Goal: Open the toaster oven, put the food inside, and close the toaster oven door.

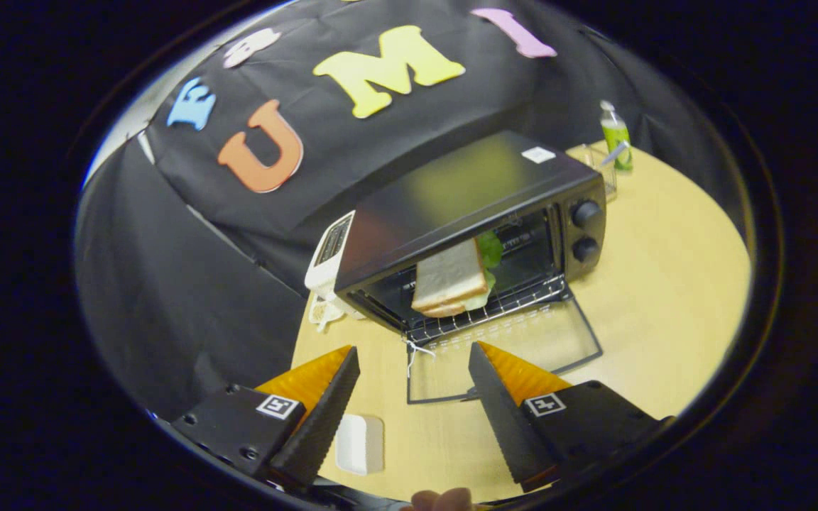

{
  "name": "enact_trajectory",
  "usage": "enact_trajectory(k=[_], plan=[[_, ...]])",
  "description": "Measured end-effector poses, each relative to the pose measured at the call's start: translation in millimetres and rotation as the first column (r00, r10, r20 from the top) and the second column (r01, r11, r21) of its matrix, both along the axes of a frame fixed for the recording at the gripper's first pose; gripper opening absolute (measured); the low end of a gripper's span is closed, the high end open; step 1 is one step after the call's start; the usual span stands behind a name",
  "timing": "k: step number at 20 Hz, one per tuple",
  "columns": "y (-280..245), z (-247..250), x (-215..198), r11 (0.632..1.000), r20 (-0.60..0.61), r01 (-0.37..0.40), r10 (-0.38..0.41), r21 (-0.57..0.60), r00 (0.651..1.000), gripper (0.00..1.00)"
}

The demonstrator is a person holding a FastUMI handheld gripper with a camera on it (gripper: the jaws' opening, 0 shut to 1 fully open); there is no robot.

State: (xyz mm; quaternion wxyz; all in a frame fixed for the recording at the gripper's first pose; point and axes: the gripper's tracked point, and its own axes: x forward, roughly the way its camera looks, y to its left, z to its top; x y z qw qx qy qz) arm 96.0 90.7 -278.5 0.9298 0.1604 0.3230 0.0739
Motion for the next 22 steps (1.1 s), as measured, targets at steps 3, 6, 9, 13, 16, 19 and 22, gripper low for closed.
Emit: enact_trajectory(k=[3,6,9,13,16,19,22], plan=[[-2.7,10.5,-27.6,0.994,0.052,-0.038,0.043,-0.102,0.998,1.00],[-11.7,1.3,-45.3,0.980,0.054,-0.044,0.056,-0.195,0.997,1.00],[-26.2,-27.5,-57.0,0.966,0.027,-0.048,0.056,-0.255,0.998,1.00],[-38.7,-85.1,-65.6,0.962,-0.068,-0.034,0.017,-0.270,0.998,1.00],[-46.0,-129.9,-60.5,0.953,-0.117,-0.032,-0.004,-0.301,0.993,1.00],[-51.3,-162.9,-52.7,0.948,-0.149,-0.017,-0.032,-0.318,0.988,1.00],[-52.2,-180.3,-40.7,0.944,-0.151,-0.014,-0.038,-0.329,0.988,1.00]])
